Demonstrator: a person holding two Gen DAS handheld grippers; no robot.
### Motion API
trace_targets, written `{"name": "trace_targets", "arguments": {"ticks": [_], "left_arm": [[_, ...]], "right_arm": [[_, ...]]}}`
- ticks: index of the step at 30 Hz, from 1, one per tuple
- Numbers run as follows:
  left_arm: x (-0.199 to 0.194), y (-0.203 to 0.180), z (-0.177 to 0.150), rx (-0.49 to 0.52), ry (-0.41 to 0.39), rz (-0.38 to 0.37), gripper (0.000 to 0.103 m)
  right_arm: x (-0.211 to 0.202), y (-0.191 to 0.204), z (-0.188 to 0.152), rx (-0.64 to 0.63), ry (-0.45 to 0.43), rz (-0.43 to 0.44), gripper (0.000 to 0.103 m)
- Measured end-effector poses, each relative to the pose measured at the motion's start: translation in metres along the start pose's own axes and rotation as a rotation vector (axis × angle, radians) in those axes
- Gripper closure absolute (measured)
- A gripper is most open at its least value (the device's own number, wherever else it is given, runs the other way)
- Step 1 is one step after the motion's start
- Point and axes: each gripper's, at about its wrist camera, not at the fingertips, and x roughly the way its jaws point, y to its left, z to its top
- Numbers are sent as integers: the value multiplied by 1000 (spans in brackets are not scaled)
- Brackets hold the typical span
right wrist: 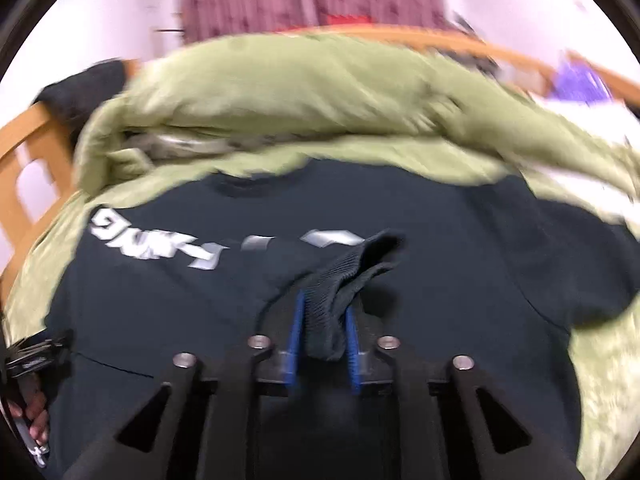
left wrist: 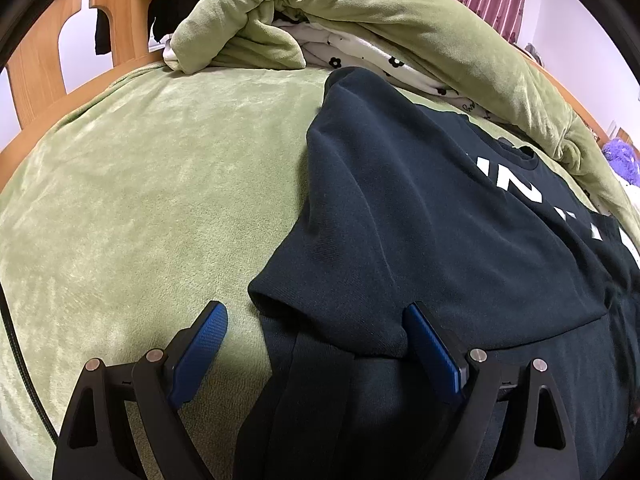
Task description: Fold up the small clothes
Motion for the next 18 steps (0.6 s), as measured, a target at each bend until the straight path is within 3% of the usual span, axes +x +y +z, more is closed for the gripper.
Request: {"name": "trace_targets", "arguments": {"ticks": [2, 5, 8, 9, 13, 14, 15, 16, 17, 18], "left_arm": [[0, -1, 0, 3, -1, 2, 13], [0, 2, 1, -3, -1, -7, 13], [-5, 11, 1, -38, -22, -79, 13], [-6, 16, 1, -60, -28, -108, 13], [-8, 30, 1, -125, -40, -189, 13], [-8, 29, 0, -126, -41, -190, 13], [-8, 28, 0, -122, -42, -185, 13], [-8, 26, 0, -113, -40, -173, 13], [-8, 25, 0, -108, -38, -165, 13], [-8, 23, 1, -102, -37, -154, 13]], "right_arm": [[6, -26, -5, 66, 42, -10, 73], [6, -44, -5, 139, 55, 80, 67], [-2, -39, -1, 140, 11, 130, 34], [-2, -34, 1, 126, 6, 139, 31], [21, -12, 7, 74, 68, 141, 29], [30, -8, 7, 69, 84, 136, 30], [35, -6, 6, 63, 94, 130, 39], [43, 0, 6, 42, 107, 120, 52], [46, 6, 5, 15, 108, 131, 71], [46, 13, 5, -23, 99, 151, 82]]}}
